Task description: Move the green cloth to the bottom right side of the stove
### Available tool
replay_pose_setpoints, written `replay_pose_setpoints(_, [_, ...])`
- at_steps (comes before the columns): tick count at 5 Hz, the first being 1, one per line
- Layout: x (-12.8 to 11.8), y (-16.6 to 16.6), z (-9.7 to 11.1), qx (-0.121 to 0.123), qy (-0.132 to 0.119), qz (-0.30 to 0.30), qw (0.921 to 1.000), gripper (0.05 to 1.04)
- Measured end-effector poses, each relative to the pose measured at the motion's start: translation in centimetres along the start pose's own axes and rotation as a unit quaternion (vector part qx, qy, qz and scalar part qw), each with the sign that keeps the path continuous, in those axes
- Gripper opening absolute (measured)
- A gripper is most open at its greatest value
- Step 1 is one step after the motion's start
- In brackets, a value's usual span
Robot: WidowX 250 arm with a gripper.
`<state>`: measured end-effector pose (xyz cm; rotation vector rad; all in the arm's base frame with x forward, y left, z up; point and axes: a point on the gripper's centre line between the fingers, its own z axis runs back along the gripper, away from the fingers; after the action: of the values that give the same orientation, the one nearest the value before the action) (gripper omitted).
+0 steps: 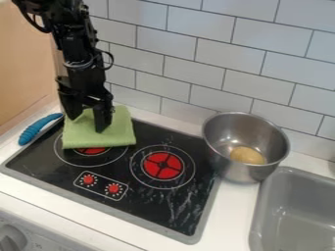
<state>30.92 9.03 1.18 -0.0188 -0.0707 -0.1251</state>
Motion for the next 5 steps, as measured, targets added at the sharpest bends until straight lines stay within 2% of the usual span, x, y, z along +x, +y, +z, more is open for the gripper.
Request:
replay_pose_setpoints(1, [-0.5,-0.2,-0.4,0.002,0.006,0.003,1.0,0.999])
replay_pose_setpoints(4, [-0.7,-1.0,-0.9,-0.017,-0.006,0.003,0.9998,0.999])
replay_pose_setpoints(5, [-1.4,-1.3,-1.0,-0.011,0.001,0.003,0.9999,0.999])
